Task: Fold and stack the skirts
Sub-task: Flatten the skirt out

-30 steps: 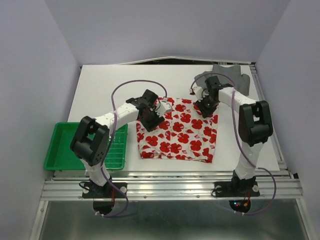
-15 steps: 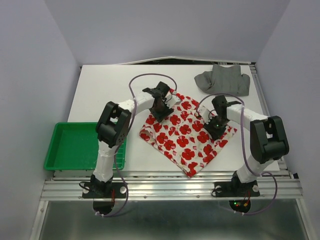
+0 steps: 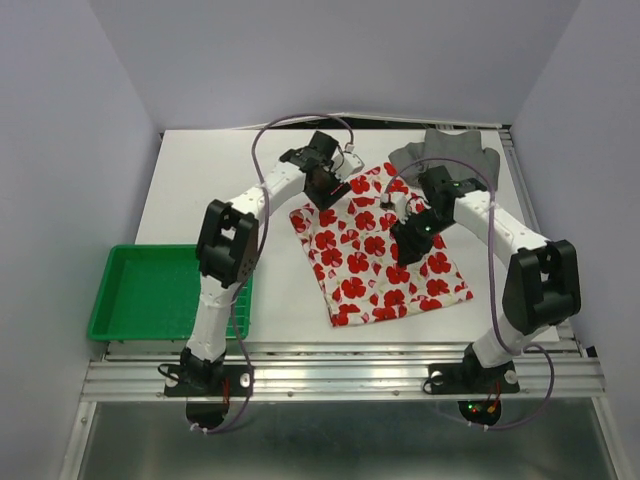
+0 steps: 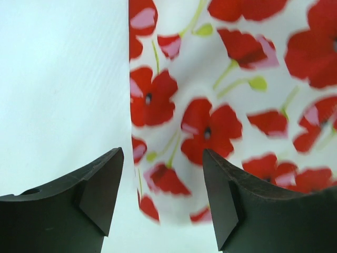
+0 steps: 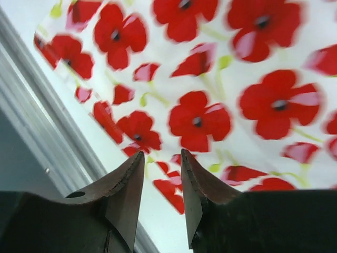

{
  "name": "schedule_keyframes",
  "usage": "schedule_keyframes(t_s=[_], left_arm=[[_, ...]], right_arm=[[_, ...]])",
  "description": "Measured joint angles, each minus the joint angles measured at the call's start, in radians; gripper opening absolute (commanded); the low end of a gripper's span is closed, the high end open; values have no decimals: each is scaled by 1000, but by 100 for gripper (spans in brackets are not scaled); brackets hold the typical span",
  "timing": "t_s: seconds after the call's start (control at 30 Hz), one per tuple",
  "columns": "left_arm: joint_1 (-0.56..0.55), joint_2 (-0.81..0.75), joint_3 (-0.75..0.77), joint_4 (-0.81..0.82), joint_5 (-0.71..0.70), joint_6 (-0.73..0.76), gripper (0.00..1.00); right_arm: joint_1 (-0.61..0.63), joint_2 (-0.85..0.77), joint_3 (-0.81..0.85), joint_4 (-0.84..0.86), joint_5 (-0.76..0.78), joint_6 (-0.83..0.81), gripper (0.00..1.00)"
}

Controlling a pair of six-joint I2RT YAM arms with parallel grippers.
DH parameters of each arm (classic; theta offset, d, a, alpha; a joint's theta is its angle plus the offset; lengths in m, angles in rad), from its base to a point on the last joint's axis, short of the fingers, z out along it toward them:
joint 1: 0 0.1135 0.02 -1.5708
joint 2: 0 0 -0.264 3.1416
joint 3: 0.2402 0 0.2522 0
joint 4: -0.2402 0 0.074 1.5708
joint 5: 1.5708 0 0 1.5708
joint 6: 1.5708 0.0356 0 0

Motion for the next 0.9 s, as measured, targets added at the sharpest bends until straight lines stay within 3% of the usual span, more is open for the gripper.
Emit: schedule_keyframes(t_s=[0.13, 0.23, 0.43, 0.67, 0.8, 0.9], left_arm=[[6, -200, -158, 34, 11, -26, 69], [6, -269, -189, 61, 11, -46, 62], [39, -216, -268, 106, 34, -84, 41], [101, -124, -362, 97, 40, -98, 27], [117, -127, -361, 93, 15, -90, 29], [120, -127, -349, 70, 3, -73, 41]], right_arm=[[-45, 12, 75, 78, 57, 66, 37], [-45, 80, 127, 142, 119, 104, 34], [-43, 259, 127, 263, 238, 147, 27], [-42, 217, -23, 325, 257, 172, 24], [-10, 167, -97, 331, 211, 198, 23], [66, 163, -112, 323, 154, 237, 24]])
